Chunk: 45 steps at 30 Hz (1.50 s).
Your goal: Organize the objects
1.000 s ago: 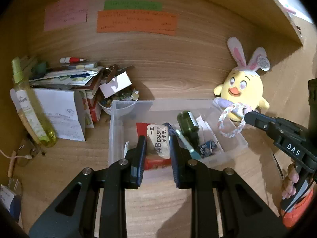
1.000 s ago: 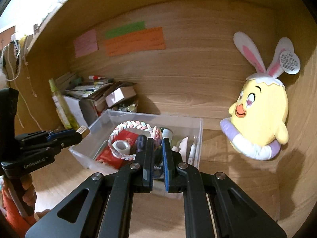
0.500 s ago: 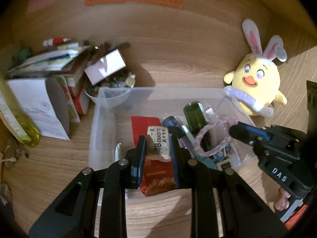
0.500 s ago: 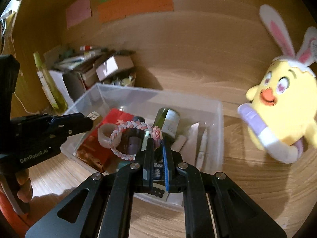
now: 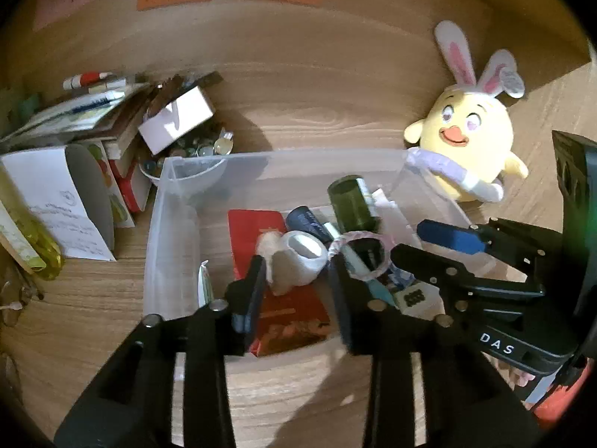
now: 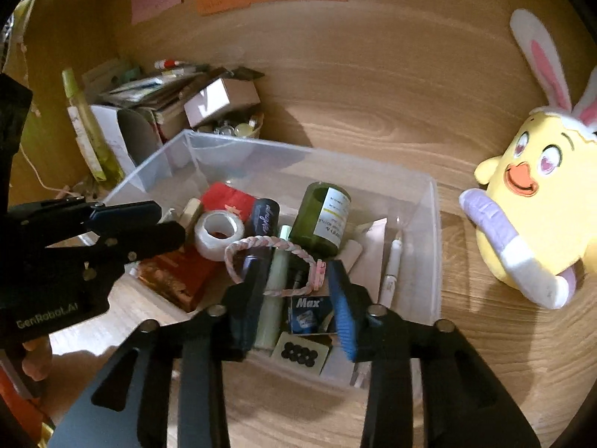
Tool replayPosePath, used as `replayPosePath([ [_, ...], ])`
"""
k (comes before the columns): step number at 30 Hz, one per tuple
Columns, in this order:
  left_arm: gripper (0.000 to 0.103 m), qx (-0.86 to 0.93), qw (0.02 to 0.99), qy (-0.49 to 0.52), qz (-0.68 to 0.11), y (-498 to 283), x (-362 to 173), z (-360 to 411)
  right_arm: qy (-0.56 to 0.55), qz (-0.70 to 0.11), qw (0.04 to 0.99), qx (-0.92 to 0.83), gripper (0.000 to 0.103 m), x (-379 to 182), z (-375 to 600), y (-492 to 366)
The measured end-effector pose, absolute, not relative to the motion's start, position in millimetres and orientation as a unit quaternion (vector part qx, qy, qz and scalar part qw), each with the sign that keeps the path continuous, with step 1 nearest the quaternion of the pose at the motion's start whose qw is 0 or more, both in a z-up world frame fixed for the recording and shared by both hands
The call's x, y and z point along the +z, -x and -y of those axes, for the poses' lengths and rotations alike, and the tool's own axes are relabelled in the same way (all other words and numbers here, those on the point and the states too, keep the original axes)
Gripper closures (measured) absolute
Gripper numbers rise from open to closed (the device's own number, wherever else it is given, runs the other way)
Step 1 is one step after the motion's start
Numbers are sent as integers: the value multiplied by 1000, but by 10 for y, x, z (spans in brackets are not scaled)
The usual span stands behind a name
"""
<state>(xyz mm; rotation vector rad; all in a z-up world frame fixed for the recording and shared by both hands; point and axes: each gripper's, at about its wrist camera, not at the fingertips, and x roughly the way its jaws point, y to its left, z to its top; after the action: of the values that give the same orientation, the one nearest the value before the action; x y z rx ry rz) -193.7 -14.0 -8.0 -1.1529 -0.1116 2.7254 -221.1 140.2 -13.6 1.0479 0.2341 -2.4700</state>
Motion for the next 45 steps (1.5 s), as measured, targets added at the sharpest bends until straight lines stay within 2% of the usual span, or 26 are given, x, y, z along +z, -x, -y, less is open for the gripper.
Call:
replayPosePath([
  [7, 47, 929, 96, 354, 40, 1685, 118, 144, -359, -83, 226, -902, 67, 48, -1512, 1992],
  [11, 38, 938, 93, 333, 37, 1497, 207, 146, -337, -79, 229, -910, 48, 154, -1601, 1814],
  [13, 35, 940, 93, 326, 35, 1424, 227, 140, -324, -81, 224, -916, 44, 195, -1630, 1736],
  [18, 18, 949, 81, 303, 27, 1214, 228, 130, -295, -75, 216, -928, 24, 256, -1736, 1527],
  [20, 14, 951, 76, 297, 24, 1145, 204, 128, -286, -76, 212, -931, 20, 261, -1758, 1460],
  [28, 8, 953, 79, 289, 34, 946, 75, 140, -278, -79, 209, -934, 18, 169, -1770, 1234],
  [45, 8, 951, 75, 296, 41, 865, -31, 170, -290, -63, 212, -931, 18, 76, -1774, 1213],
])
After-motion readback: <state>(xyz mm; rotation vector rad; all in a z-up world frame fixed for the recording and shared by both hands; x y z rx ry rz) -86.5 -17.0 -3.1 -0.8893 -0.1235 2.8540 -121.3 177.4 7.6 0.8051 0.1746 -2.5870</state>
